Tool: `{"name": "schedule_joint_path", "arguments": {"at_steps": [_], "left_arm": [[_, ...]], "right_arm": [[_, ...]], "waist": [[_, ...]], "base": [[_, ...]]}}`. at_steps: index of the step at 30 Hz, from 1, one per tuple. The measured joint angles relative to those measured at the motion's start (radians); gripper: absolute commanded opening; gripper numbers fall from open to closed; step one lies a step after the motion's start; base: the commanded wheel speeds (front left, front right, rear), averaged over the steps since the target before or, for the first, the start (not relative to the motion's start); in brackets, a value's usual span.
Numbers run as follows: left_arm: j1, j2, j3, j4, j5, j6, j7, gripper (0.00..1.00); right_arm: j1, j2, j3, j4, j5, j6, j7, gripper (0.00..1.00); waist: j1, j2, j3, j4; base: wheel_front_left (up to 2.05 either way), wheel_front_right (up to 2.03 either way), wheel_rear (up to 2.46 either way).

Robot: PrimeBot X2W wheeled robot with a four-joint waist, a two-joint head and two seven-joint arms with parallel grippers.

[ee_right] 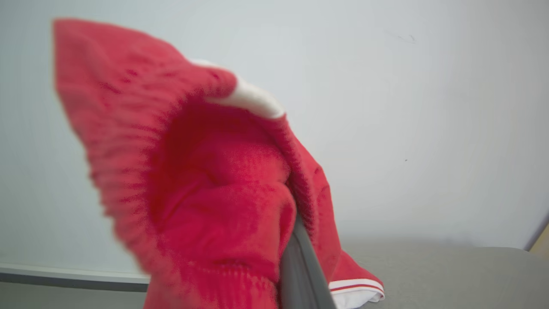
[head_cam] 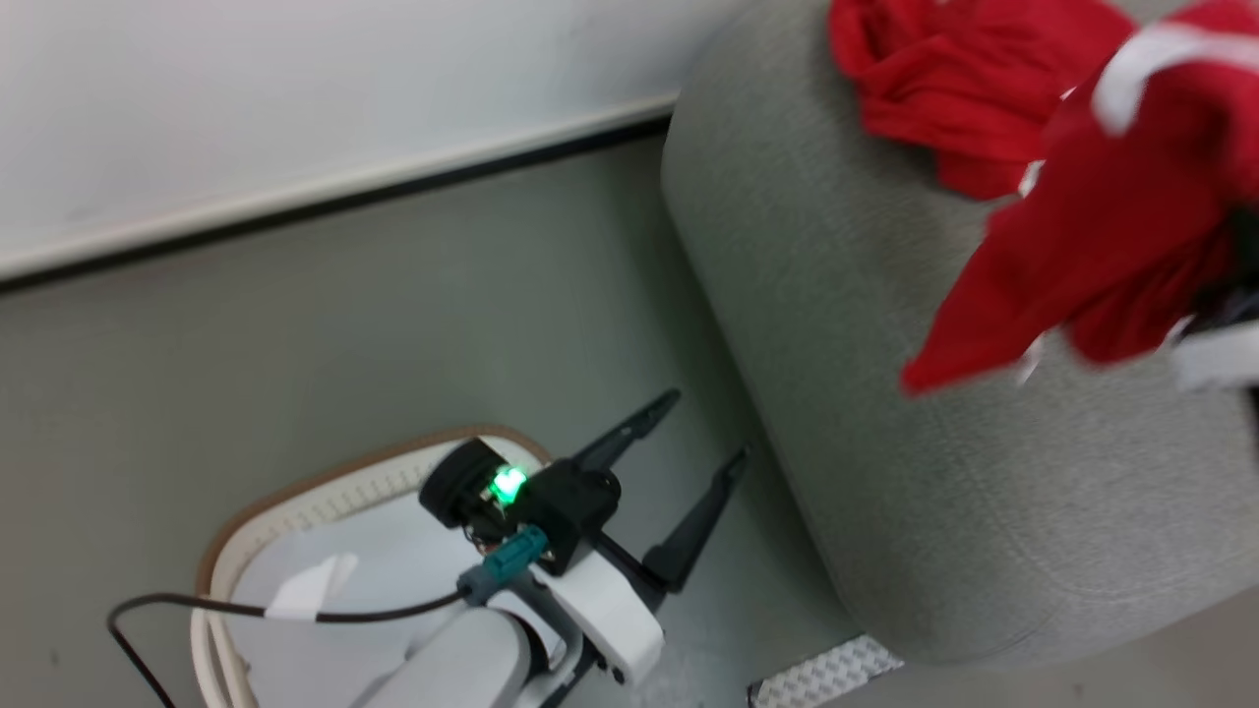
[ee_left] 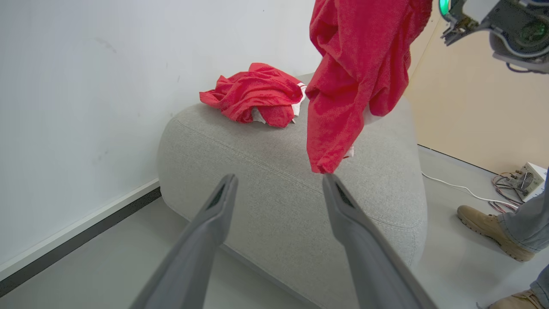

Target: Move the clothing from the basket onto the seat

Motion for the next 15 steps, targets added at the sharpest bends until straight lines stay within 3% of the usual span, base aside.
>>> {"name": "schedule_joint_path", "arguments": {"at_steps": [3, 15], "left_arm": [[-0.037, 0.019, 0.015, -0.015, 0.019, 0.007, 0.014, 1.0], [-0.068, 0.048, 0.066, -0.078, 0.021, 0.054, 0.026, 1.0]], "right_arm": [[-0.156, -0.034, -0.088, 0.068, 0.01, 0.0, 0.018, 0.0], [-0.675, -0.296, -0.374, 0.389, -0.082, 0.0, 0.136, 0.0]], "waist": [[0.0001, 0.0, 0.071, 0.029], [0.0, -0.0001, 0.29, 0.203]], "base": [[0.0, 0.0, 0.0], [0.0, 0.0, 0.0]]}}
